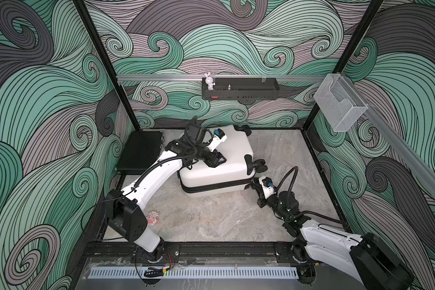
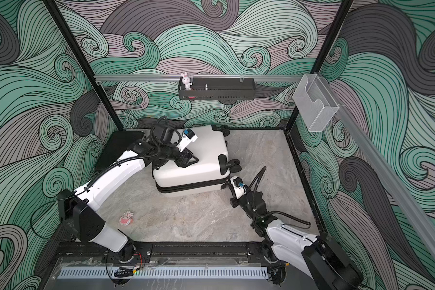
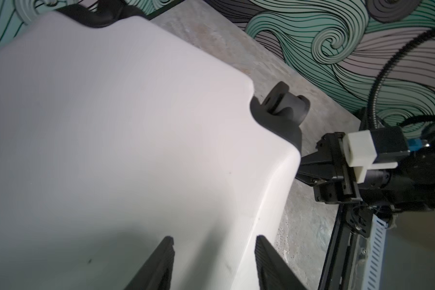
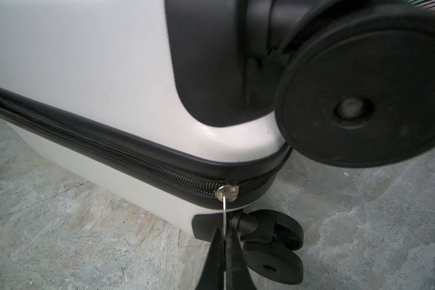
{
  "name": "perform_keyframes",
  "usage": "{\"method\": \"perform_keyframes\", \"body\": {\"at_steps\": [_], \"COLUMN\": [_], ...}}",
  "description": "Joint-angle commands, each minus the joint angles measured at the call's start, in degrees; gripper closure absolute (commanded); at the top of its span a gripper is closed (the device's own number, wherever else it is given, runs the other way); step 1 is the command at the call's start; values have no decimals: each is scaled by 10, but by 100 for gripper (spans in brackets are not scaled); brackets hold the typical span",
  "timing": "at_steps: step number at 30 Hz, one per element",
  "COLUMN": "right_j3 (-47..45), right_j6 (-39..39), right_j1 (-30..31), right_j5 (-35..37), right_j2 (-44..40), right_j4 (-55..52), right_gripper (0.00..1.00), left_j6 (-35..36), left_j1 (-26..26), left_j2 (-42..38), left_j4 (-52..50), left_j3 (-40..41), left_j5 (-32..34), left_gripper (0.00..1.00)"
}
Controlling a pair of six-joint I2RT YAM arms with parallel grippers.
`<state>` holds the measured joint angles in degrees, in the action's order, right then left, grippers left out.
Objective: Open the suitcase zippers
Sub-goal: Adjust the suitcase at the center of the board.
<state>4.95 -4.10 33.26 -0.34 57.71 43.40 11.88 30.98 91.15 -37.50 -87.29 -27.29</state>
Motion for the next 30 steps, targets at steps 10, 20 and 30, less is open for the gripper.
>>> {"method": "perform_keyframes", "body": {"at_steps": [10, 20, 30], "right_j3": [-3, -10, -12], "right_j6": [-7, -7, -9], "right_j1": [1, 0, 0], "right_j5": [4, 2, -5], "right_j2": [-7, -8, -11], "right_j4": [36, 45, 48], "right_gripper": [100, 100, 100], "left_j6": [181, 240, 273], "left_j1": [103, 148, 176], "left_j2": [160, 288, 375], "left_j4": [-83, -207, -282], "left_j3": [-209, -390, -515], "left_j5": [-37, 33, 103], "left_gripper": [33, 25, 25]}}
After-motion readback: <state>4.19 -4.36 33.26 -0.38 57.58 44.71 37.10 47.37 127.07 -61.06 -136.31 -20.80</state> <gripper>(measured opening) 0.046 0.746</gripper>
